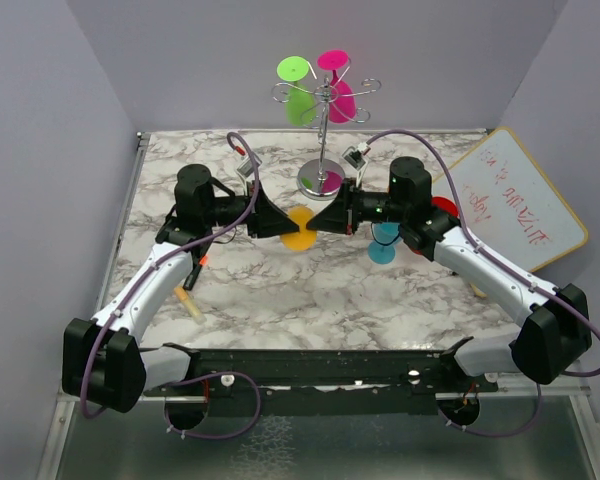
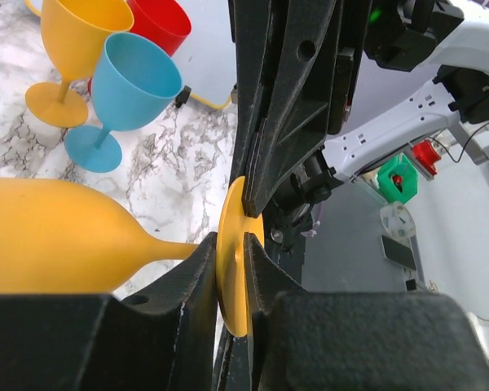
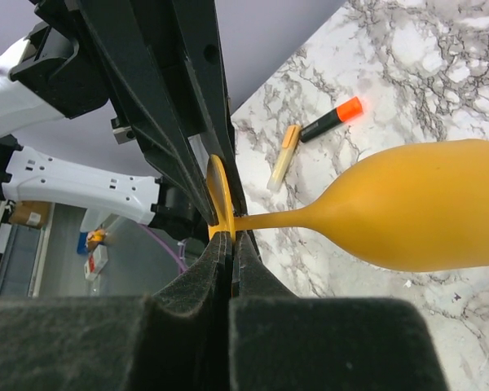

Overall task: Take the wine glass off the wine glass rack
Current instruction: Place the wine glass at the center of the board.

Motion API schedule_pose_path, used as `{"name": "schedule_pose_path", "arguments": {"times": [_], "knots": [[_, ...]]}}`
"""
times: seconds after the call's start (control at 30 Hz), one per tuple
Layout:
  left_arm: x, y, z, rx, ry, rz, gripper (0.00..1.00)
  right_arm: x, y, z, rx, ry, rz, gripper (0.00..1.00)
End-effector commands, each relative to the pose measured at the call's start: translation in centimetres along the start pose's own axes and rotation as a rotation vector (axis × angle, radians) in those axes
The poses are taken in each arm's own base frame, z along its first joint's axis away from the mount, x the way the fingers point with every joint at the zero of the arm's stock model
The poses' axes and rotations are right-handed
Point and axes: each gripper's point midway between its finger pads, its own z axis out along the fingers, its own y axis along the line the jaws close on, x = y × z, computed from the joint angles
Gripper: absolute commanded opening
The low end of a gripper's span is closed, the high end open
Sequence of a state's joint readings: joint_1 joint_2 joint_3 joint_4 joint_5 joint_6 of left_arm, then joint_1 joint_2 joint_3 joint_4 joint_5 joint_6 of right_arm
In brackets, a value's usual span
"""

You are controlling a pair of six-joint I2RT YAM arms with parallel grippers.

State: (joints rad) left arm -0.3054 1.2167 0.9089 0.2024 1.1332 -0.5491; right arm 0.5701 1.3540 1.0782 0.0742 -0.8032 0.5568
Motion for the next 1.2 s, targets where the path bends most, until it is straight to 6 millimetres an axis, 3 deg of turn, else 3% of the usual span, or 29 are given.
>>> {"name": "schedule_pose_path", "arguments": {"times": [0.0, 0.07, 0.17, 0.3, 0.43, 0.53, 0.6, 0.8, 0.93, 1.1, 1.17], "knots": [[0.1, -1.3, -0.1, 0.045, 0.032, 0.05, 0.17, -1.3, 1.5, -0.3, -0.034, -0.023, -0.049, 0.01], [0.3, -1.4, -0.1, 0.046, 0.037, 0.054, 0.14, -1.3, 1.7, -0.4, -0.039, -0.025, -0.053, 0.01], [0.4, -1.3, -0.2, 0.036, 0.04, 0.069, 0.01, -1.5, 1.6, -0.4, -0.032, -0.034, -0.054, 0.01], [0.7, -1.6, -0.3, 0.043, 0.045, 0.103, 0.0, -1.6, 1.7, -0.5, -0.032, -0.038, -0.055, 0.06], [1.5, -2.6, -0.6, 0.082, 0.057, 0.186, 0.0, -1.9, 2.3, -0.7, -0.036, -0.045, -0.058, 0.21], [2.4, -3.6, -0.8, 0.119, 0.067, 0.254, 0.0, -2.6, 2.3, -1.3, 0.014, -0.069, -0.08, 0.4], [3.0, -4.1, -0.9, 0.127, 0.065, 0.313, 0.0, -3.2, 1.9, -1.9, 0.075, -0.088, -0.086, 0.47], [5.6, -5.5, -0.7, 0.21, 0.078, 0.547, 0.0, -5.0, -1.3, -4.1, 0.287, -0.13, 0.004, 0.52], [7.8, -7.3, -0.9, 0.39, 0.078, 0.808, 0.0, -5.6, -3.2, -5.9, 0.26, -0.14, 0.102, 0.52], [7.0, -7.4, -0.9, 0.347, 0.04, 0.951, 0.0, -4.9, -2.4, -6.2, 0.167, -0.078, 0.11, 0.56], [6.8, -7.6, -0.9, 0.344, 0.032, 0.977, 0.0, -4.5, -0.8, -6.1, 0.049, -0.048, 0.086, 0.59]]}}
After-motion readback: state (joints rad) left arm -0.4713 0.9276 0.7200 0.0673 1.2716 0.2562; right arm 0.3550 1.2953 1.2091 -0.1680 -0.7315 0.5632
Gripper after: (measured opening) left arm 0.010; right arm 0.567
